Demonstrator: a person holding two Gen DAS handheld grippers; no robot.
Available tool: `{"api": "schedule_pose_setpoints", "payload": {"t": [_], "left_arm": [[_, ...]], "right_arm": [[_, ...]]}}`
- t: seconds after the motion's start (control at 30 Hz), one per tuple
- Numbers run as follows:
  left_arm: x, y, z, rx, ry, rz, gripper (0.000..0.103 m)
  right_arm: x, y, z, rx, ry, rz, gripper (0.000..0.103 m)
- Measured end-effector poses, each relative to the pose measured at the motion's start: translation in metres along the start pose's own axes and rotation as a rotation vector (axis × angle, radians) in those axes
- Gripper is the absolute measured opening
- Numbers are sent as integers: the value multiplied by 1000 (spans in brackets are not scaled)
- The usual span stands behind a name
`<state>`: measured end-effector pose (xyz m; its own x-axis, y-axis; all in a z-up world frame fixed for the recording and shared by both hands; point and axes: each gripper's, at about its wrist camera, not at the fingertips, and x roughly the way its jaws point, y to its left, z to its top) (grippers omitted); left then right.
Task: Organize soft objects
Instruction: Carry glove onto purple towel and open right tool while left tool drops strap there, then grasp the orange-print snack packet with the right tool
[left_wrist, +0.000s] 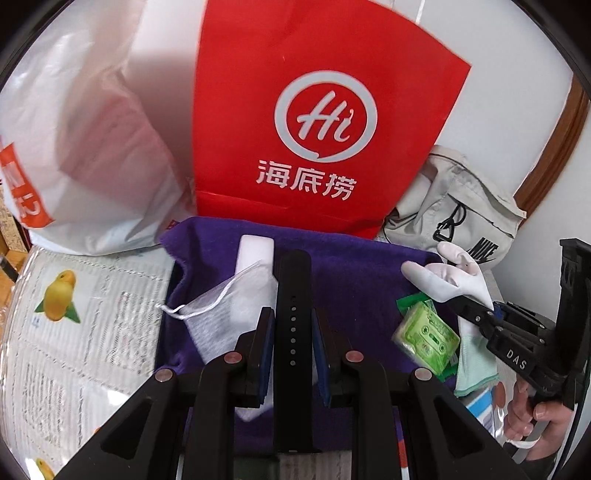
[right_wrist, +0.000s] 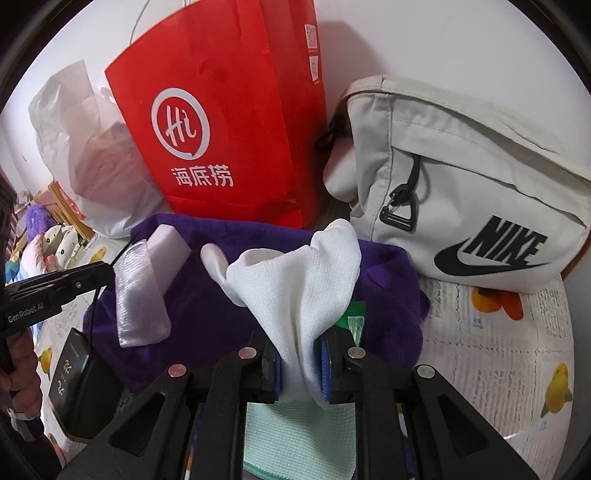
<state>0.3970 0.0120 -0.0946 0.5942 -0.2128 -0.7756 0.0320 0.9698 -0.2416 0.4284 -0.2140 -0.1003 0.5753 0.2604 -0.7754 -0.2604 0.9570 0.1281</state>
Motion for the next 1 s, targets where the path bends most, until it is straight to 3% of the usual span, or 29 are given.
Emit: {"api": "schedule_pose_setpoints", "payload": {"t": [0.23, 0.3, 0.37, 0.4, 0.43, 0.5, 0.77, 1.0], "left_arm": [[24, -1, 2, -3, 40, 8, 20], [29, 0, 2, -9, 60, -4, 20], [33, 1, 1, -17, 72, -10, 20], [35, 1, 1, -18, 76, -11, 20], [36, 1, 1, -21, 82, -11, 20], [36, 1, 1, -25, 84, -24, 20], [15, 6, -4, -32, 83, -10, 40], [-32, 14, -20, -31, 20, -1, 42]], "right_arm": [[24, 4, 5, -33, 53, -6, 23], [28, 3, 4, -34, 77, 5, 36], [30, 2, 3, -30, 96, 32, 57], [30, 2, 3, -25, 97, 38, 72], [30, 2, 3, -24, 95, 38, 75], [26, 3, 3, -28, 78, 39, 75], [-3, 5, -6, -14, 15, 12, 75], [-45, 20, -28, -3, -50, 38, 75]]}}
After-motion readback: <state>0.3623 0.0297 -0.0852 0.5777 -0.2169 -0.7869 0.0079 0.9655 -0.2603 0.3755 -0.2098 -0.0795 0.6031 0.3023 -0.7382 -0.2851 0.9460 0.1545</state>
